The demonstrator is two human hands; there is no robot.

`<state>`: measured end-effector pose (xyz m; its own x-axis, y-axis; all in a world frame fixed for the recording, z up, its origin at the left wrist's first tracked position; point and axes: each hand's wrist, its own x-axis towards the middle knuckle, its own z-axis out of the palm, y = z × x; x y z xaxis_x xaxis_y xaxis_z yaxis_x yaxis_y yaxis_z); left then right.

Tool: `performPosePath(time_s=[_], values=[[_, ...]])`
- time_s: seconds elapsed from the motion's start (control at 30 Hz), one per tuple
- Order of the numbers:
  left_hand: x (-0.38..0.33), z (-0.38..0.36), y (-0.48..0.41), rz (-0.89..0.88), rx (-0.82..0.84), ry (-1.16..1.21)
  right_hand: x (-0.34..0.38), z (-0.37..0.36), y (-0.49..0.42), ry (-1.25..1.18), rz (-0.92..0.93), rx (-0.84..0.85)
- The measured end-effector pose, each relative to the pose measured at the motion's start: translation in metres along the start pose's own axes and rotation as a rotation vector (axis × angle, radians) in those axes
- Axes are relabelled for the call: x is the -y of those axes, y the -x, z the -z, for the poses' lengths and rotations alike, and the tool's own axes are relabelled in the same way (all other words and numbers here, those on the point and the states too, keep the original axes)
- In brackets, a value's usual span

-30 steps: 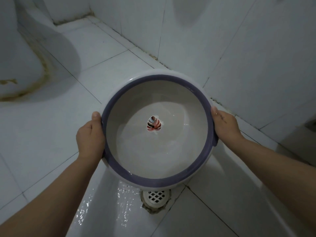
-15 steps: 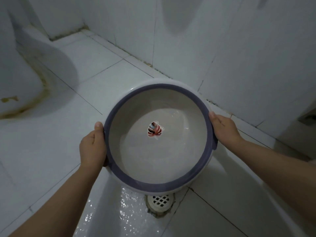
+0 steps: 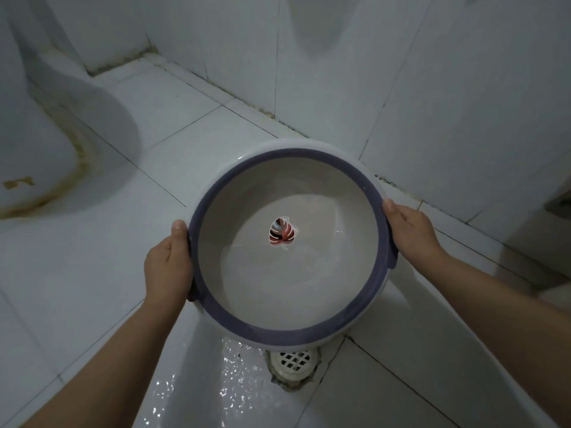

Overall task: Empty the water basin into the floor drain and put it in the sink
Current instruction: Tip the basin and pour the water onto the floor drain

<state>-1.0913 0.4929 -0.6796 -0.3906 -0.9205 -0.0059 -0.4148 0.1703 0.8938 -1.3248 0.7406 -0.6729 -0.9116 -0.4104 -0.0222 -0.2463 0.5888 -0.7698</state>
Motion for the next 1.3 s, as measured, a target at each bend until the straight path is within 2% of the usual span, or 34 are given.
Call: performPosePath(time_s=[1.3], values=[[0.011,0.005,0.007,-0.008,0.019,0.029,-0.007,0.007,0.019,-0.124,-0.043,0.048]])
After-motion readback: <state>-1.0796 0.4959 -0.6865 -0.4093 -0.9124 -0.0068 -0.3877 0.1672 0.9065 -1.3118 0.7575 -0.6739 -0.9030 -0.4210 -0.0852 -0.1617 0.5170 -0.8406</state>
